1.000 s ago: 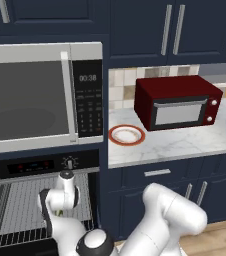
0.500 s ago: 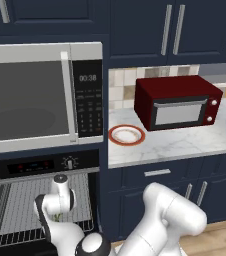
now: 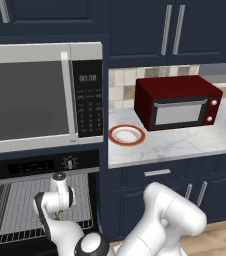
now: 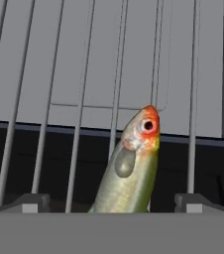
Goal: Take the fish from the oven and place it on the plate on the counter.
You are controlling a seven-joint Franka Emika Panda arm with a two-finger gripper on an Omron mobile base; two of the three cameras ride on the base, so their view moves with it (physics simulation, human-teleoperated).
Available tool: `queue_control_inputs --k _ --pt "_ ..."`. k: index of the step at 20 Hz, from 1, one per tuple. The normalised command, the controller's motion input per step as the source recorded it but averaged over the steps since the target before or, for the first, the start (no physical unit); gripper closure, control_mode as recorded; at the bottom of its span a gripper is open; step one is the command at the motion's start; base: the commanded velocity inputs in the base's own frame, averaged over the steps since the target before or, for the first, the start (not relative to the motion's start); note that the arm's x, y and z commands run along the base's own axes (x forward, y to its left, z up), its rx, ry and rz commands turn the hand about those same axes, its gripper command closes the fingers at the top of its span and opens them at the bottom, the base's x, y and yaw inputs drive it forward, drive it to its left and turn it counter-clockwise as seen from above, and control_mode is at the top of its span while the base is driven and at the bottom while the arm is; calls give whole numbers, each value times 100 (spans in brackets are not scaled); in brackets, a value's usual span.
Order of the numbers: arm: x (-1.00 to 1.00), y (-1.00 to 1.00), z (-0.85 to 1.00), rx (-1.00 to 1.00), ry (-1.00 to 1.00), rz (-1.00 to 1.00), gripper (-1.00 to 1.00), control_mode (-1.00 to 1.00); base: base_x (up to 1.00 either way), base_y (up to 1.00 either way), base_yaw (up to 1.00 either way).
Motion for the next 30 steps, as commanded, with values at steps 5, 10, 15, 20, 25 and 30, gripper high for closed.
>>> queue_control_inputs --k 5,10,15,20,25,30 --pt "-25 0 -60 0 0 0 -100 -100 0 0 0" --pt "-15 0 -56 -2 0 0 -100 -100 0 0 0" --pt "-20 0 -62 -1 -1 0 -100 -100 0 0 0" --pt "-17 3 -58 0 0 0 -100 -100 0 0 0" --pt "-19 11 -41 0 0 0 100 -100 0 0 0" --pt "-28 3 -42 0 1 0 100 -100 0 0 0"
